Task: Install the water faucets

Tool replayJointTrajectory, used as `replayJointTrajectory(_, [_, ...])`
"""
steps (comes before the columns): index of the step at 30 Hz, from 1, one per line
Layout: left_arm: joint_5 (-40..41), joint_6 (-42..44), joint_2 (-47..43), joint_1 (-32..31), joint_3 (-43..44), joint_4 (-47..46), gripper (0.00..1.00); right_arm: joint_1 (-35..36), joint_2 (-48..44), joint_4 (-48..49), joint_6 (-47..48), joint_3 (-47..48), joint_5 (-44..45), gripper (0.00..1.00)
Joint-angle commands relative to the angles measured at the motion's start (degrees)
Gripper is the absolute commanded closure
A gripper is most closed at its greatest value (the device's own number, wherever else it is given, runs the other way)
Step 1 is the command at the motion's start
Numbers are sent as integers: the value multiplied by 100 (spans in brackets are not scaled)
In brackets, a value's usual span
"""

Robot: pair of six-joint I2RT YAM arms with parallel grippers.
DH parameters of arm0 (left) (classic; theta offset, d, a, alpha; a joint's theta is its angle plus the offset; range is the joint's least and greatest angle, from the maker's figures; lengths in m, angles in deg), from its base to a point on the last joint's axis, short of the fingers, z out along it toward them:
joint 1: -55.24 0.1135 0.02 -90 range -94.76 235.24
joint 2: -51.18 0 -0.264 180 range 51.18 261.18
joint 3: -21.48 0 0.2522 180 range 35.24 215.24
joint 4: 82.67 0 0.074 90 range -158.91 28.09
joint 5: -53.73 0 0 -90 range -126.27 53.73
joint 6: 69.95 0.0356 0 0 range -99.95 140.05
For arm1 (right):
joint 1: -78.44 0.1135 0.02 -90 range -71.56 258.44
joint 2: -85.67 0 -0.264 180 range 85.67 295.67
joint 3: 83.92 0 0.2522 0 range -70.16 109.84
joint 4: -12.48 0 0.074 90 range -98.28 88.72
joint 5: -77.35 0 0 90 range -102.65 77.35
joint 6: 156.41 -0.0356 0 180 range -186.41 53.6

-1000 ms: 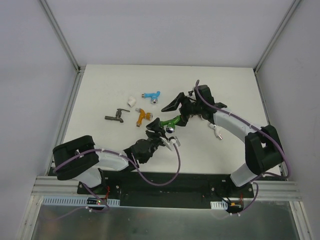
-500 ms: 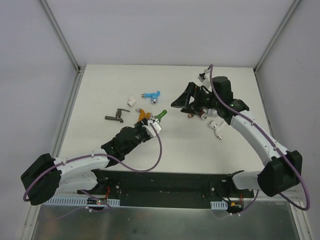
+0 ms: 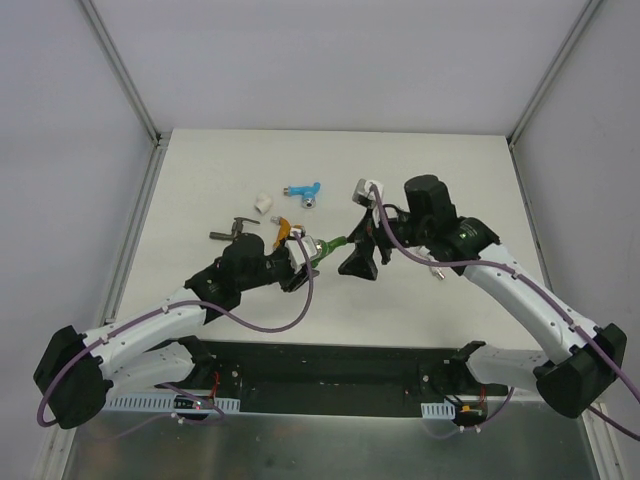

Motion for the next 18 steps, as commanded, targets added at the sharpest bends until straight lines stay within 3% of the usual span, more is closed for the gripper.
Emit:
replayJointTrajectory(1, [-1078, -302, -145, 87, 468, 227, 100, 327, 229, -502, 1234, 377, -63, 6])
replayJointTrajectory(8, [-1536, -319, -101, 105, 767, 588, 100, 486, 660, -433, 1278, 659, -72, 9])
replayJointTrajectory(13, [-1554, -346, -180, 96, 785, 675, 100, 477, 582, -441, 1374, 695, 578, 9])
replayJointTrajectory(18, [-1676, -363, -224, 105, 776, 614, 100, 477, 608, -354, 1349, 571, 158, 11])
